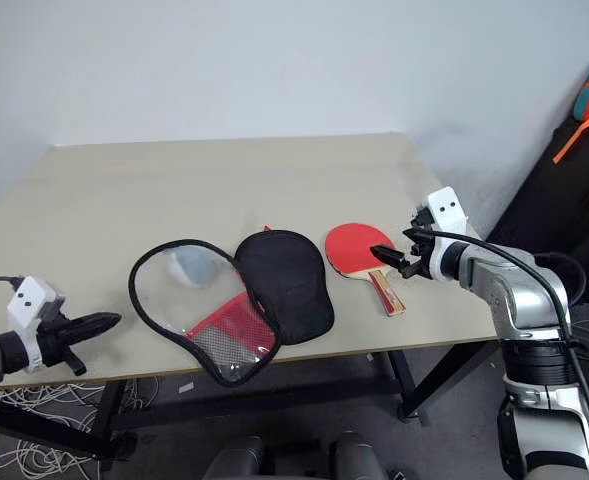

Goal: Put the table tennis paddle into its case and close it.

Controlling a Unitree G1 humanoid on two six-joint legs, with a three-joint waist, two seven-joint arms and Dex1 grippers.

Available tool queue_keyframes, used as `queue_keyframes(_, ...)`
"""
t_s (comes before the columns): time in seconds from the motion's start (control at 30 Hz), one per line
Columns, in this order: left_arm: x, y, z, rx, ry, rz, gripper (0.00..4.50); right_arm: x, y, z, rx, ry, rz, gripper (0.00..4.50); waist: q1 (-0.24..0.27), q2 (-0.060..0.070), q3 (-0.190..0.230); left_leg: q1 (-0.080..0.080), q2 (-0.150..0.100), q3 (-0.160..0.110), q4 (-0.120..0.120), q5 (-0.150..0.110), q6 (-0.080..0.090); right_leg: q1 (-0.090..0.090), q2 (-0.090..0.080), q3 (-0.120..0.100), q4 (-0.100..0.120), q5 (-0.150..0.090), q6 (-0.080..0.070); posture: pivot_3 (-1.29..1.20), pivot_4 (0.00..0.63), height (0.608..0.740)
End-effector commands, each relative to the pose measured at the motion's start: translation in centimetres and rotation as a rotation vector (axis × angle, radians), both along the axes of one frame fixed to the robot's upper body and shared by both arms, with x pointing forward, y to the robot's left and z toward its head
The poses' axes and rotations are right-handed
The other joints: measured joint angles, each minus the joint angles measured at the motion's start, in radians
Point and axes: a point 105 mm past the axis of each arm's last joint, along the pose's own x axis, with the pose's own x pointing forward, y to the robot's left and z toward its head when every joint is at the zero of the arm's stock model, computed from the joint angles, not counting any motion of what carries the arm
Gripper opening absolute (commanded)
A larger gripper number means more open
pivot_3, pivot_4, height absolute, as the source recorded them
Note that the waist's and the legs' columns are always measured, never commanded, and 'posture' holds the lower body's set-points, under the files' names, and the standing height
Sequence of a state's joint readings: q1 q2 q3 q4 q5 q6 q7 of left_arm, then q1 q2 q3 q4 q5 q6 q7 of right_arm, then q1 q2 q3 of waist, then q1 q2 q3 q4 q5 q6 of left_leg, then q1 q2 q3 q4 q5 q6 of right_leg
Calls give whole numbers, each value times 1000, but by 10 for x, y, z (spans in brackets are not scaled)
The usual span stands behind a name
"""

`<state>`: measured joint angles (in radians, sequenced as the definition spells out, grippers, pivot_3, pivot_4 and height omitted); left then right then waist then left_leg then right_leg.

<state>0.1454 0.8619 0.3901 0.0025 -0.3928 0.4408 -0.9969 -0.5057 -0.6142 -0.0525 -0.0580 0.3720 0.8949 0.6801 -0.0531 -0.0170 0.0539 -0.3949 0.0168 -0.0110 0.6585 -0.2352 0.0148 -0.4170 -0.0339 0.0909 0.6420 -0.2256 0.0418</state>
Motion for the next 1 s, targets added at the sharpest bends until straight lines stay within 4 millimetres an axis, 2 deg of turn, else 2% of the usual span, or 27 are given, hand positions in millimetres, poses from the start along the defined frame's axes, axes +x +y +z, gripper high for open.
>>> queue_keyframes(0.03,5,-1,13,8,-62,-1,0,-3,12,12,28,-68,67,4472,0,0,0,0,0,0,0,0,0,0,0,0,0,0,0,0,0,739)
queue_keyframes(0.13,9,-1,11,-3,-66,8,0,-6,11,-1,21,-36,51,4472,2,0,0,0,0,0,0,0,0,0,1,0,0,0,0,0,0,739)
queue_keyframes(0.3,13,1,17,-13,-69,-2,0,-7,8,5,23,-41,32,4472,1,0,0,0,0,0,1,0,0,0,0,0,0,0,0,0,0,739)
queue_keyframes(0.53,20,16,27,23,-108,21,0,-5,-3,7,13,-52,-20,4472,1,0,0,0,0,0,0,0,0,0,0,0,0,0,0,0,0,739)
queue_keyframes(0.63,24,14,31,10,-119,13,0,-7,-8,10,10,-48,-43,4472,2,0,0,0,0,0,1,0,0,0,0,0,0,0,0,0,0,739)
queue_keyframes(0.8,37,10,38,-15,-179,55,0,-1,-38,18,-4,-75,-176,4472,2,0,0,0,0,0,1,0,0,0,0,0,0,0,0,0,0,739)
queue_keyframes(1.0,45,-10,53,-31,-259,23,0,-2,-37,25,-10,-80,-135,4472,0,-1,0,0,0,0,1,0,0,0,1,0,0,0,0,0,0,739)
